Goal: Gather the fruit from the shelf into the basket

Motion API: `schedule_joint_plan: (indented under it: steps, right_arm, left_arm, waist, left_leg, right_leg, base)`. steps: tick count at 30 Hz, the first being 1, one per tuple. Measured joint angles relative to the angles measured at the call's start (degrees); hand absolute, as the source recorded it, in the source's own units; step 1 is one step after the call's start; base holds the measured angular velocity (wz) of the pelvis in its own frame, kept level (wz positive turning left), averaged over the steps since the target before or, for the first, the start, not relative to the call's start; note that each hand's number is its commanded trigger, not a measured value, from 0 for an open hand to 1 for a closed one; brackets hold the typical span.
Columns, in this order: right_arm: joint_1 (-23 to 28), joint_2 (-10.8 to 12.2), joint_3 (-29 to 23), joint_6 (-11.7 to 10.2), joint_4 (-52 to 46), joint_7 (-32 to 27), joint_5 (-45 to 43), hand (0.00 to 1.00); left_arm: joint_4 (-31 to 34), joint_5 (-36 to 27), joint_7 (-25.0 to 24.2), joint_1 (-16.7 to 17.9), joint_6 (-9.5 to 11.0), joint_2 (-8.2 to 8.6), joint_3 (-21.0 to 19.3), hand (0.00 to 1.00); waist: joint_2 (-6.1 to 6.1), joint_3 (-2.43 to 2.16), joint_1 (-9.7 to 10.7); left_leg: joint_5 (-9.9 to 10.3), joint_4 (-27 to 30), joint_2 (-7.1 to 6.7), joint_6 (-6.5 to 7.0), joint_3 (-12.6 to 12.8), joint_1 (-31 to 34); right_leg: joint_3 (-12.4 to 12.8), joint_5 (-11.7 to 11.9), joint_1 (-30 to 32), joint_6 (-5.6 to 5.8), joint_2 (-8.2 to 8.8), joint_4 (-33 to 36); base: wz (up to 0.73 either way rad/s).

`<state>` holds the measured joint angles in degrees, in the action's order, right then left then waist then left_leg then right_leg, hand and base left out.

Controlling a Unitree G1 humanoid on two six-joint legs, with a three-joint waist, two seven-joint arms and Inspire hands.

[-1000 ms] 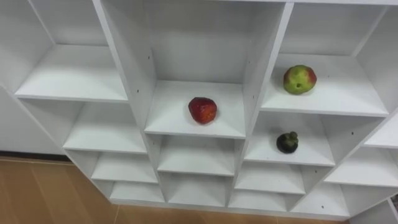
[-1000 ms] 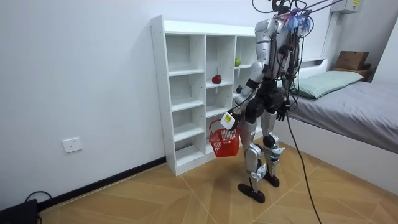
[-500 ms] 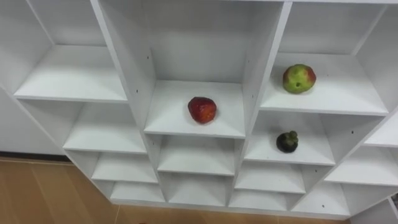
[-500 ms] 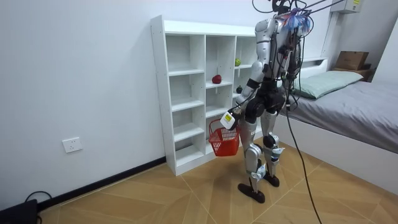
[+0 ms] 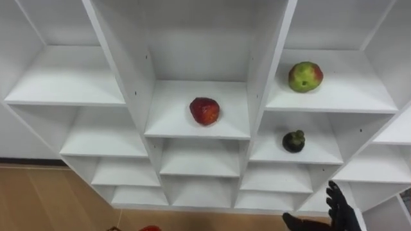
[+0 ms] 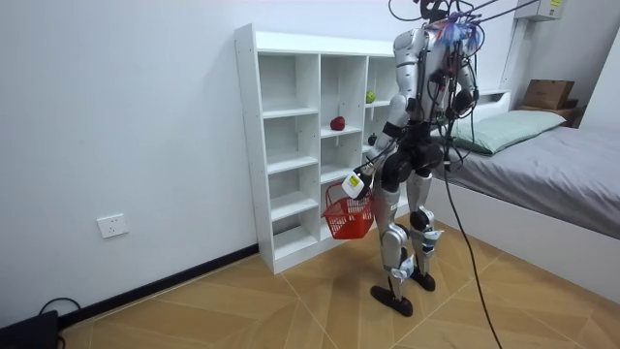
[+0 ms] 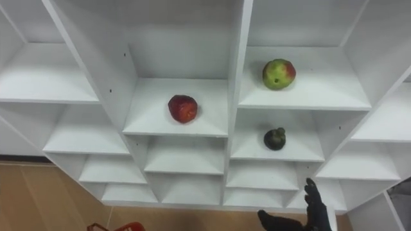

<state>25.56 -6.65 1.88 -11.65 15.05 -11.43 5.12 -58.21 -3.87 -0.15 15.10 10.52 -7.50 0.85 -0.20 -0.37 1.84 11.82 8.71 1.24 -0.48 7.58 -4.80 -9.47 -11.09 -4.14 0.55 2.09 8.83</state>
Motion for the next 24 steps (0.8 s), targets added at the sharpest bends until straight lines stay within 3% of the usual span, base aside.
schedule_joint_plan:
  steps: [5, 11, 24]
  right_arm:
    - [0.1, -0.1, 1.2, -1.0, -7.4, -1.9, -1.2, 0.00]
    - [-0.9, -1.2, 3.8, -2.4, -15.2, -4.9, -3.5, 0.00]
    - [-1.9, -3.0, 5.8, -2.7, -16.9, -10.6, -9.0, 0.00]
  left_arm:
    - [1.0, -0.6, -0.5, 0.3, 0.6, -0.06, 0.3, 1.00]
    - [0.6, -0.6, -0.8, 0.1, 0.7, -0.68, 1.8, 1.00]
    - [0.9, -0.5, -2.1, 0.0, 0.7, -0.95, 2.3, 1.00]
  waist:
    - [0.17, -0.03, -0.5]
    - [0.31, 0.19, -0.6]
    - [0.39, 0.19, -0.8]
  left_leg:
    - [0.0, 0.0, 0.01, 0.00, 0.4, 0.2]
    - [0.0, -0.1, 0.02, 0.00, 0.4, 0.2]
    - [0.0, -0.1, 0.04, 0.01, 0.6, 1.2]
  right_leg:
    - [1.5, 0.1, 0.4, 0.01, -0.17, 0.1]
    - [1.6, 0.1, 0.6, -0.04, -0.22, 0.0]
    - [1.6, 0.3, 1.4, -0.04, -0.27, 0.1]
  base:
    - [-0.06]
    - [-0.01]
    - [0.00]
